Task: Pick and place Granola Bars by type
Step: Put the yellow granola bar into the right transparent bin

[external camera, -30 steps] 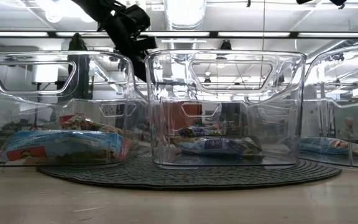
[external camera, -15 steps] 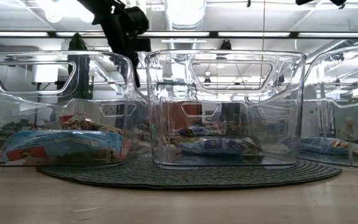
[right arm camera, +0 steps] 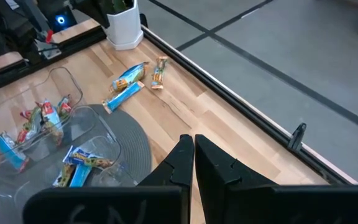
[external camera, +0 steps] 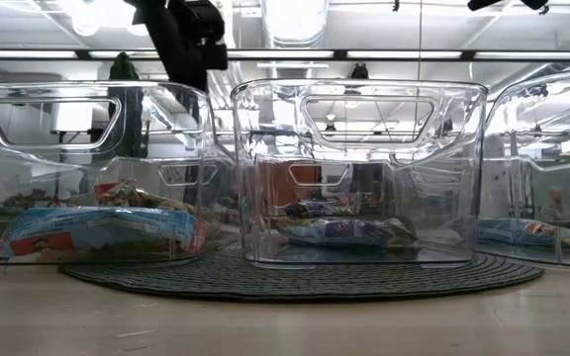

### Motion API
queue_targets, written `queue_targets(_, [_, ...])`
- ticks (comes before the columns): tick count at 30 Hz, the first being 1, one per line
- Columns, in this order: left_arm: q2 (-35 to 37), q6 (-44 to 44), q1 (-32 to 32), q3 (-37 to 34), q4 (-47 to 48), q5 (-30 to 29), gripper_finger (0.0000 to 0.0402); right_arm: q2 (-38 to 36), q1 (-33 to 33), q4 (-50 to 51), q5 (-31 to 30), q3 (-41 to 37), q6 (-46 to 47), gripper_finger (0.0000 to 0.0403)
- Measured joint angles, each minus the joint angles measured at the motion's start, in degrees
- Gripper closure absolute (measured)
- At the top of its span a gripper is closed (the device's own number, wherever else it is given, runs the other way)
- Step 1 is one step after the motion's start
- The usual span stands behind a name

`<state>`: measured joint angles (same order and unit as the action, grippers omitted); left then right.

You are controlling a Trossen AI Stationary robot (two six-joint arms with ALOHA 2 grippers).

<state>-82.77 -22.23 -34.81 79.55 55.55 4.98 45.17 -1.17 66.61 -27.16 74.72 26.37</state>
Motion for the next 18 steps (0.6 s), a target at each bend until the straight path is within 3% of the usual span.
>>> queue_targets(7, [3.09, 2.96, -0.07, 0.02, 0.98, -0.47, 0.0401, 2.11, 0.00, -4.89, 0.02, 0.00, 1.97, 0.0394])
queue_targets(18, [10.66, 6.21, -0.02, -0.03, -0.66, 1.66, 0.0401, 16.76, -3.70, -18.90, 0.75, 0.00, 3.20, 0.0394])
